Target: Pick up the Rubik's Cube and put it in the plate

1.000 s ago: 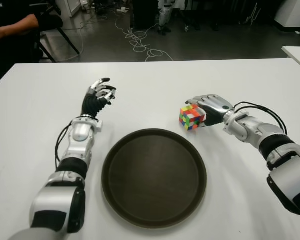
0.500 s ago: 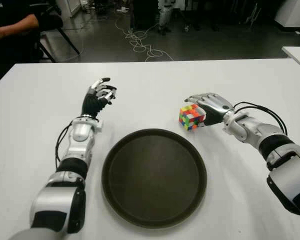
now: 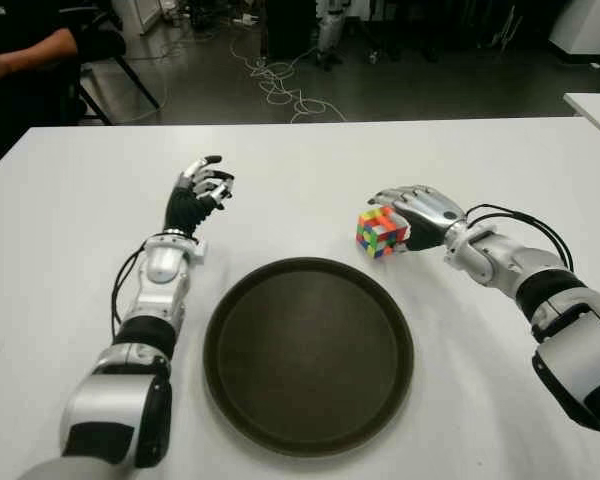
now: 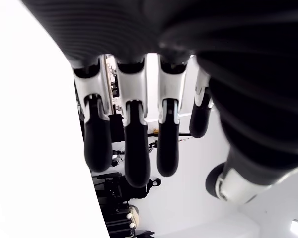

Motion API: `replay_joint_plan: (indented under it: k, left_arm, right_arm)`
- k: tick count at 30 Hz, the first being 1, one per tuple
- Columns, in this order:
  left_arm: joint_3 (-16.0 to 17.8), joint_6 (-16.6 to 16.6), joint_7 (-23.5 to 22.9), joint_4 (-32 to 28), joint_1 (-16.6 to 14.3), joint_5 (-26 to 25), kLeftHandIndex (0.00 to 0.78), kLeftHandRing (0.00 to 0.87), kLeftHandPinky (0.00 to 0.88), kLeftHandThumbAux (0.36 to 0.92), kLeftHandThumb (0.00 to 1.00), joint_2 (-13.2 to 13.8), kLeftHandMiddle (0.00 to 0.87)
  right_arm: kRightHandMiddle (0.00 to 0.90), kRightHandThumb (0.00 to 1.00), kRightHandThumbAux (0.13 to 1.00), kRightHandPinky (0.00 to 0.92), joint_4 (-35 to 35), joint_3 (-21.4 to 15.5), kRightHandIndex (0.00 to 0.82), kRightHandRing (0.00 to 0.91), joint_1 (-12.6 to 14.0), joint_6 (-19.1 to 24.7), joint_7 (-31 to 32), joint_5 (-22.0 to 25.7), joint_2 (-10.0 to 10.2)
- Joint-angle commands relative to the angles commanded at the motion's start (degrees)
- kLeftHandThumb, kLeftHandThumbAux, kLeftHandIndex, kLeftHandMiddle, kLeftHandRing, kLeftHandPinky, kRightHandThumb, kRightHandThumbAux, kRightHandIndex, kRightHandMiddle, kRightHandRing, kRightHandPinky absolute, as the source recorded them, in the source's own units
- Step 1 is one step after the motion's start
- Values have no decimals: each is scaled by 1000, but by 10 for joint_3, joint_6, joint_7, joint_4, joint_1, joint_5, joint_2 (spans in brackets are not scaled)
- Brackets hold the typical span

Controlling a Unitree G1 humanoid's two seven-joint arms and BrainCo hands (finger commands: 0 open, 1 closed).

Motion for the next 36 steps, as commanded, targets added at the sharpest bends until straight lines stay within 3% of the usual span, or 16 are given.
replay_joint_plan:
  k: [10, 26, 36]
  left_arm:
    - [-1, 2, 2, -3, 0, 0, 231, 493, 549, 677, 277, -2, 411]
    - [-2, 7, 6, -12, 4, -1, 234, 485, 552, 697, 297, -5, 412]
    - [-1, 9, 2, -11, 3, -4, 228, 484, 557, 692, 300, -6, 412]
  right_arm:
    - [170, 229, 831, 148, 0, 2, 163, 164, -1, 1, 8, 1, 1]
    - [188, 196, 839, 189, 0, 7, 168, 189, 2, -7, -5, -1, 2]
    - [135, 114, 836, 140, 2, 5, 99, 139, 0, -16, 22, 5, 4]
